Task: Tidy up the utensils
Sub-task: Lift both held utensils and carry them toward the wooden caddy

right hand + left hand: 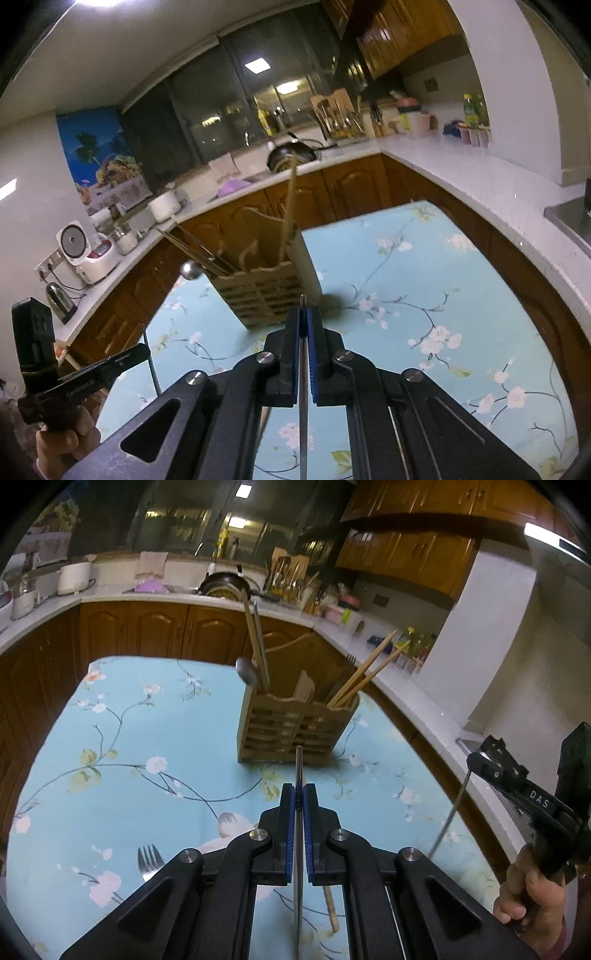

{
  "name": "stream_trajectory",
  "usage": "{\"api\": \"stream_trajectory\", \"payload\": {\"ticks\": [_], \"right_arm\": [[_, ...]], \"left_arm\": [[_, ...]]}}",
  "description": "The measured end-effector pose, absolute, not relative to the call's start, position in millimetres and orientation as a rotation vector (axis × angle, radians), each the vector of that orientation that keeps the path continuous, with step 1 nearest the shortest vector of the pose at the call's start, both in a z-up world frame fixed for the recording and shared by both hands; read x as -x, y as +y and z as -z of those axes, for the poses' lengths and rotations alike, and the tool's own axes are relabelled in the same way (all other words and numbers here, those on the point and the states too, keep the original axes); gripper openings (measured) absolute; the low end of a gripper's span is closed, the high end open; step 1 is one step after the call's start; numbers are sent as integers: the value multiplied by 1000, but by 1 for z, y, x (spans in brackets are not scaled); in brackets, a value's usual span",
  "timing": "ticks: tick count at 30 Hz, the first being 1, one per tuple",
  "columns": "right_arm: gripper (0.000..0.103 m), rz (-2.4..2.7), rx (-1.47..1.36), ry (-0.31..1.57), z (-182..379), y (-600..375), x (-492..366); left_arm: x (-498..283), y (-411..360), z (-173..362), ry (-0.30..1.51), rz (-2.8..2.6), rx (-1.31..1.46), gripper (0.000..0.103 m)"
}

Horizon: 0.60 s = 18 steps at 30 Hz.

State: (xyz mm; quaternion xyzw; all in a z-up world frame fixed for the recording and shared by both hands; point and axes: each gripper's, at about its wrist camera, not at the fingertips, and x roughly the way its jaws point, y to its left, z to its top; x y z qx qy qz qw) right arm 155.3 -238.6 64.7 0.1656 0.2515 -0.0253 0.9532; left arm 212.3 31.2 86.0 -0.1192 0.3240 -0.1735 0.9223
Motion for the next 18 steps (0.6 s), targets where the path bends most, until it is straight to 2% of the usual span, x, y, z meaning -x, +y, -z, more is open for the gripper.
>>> {"api": "stream_trajectory", "payload": {"ticks": [18], "right_arm": [[4, 29, -313, 435, -96, -227, -146]], "left_arm": [[-185, 44, -110, 589, 372, 262, 2]]}}
